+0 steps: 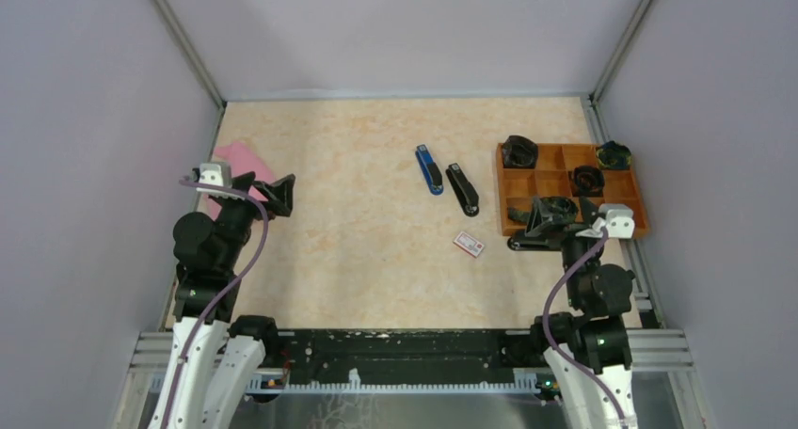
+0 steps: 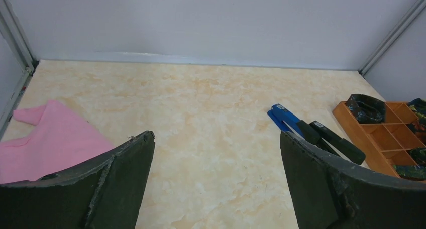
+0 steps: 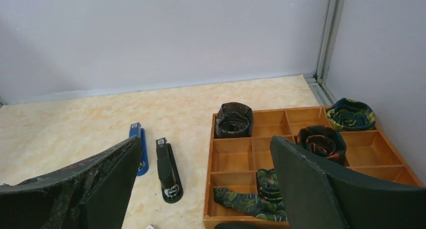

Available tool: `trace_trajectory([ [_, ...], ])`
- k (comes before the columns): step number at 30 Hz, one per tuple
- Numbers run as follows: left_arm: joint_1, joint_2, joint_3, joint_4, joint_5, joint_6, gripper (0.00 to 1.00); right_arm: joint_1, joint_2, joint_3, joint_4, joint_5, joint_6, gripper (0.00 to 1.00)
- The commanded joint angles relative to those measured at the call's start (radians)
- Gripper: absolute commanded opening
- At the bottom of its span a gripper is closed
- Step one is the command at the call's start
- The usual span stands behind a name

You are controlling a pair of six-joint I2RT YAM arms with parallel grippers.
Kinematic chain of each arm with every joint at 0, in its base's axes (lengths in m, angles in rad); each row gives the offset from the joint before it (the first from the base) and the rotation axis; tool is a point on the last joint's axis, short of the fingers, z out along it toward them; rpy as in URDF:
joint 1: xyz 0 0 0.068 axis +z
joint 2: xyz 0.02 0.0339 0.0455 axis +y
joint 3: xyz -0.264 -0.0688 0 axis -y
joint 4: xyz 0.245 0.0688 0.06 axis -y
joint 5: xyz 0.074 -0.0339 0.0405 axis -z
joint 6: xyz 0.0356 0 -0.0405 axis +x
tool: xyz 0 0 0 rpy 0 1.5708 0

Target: Load the staples into the stapler

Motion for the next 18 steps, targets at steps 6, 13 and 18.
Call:
trace_trajectory([
  [6, -0.007, -0.006, -0.017, 0.062, 0.069, -0.024, 0.99, -0.011, 0.148, 0.041, 0.022, -0.175, 0.061, 0.99],
  [13, -0.007, 0.02, -0.01, 0.042, 0.132, -0.117, 0.99, -0.01, 0.301, 0.089, -0.013, -0.465, 0.007, 0.99],
  [18, -0.006, 0.068, 0.026, -0.038, 0.181, -0.174, 0.99, -0.01, 0.384, 0.117, -0.046, -0.551, -0.028, 0.99],
])
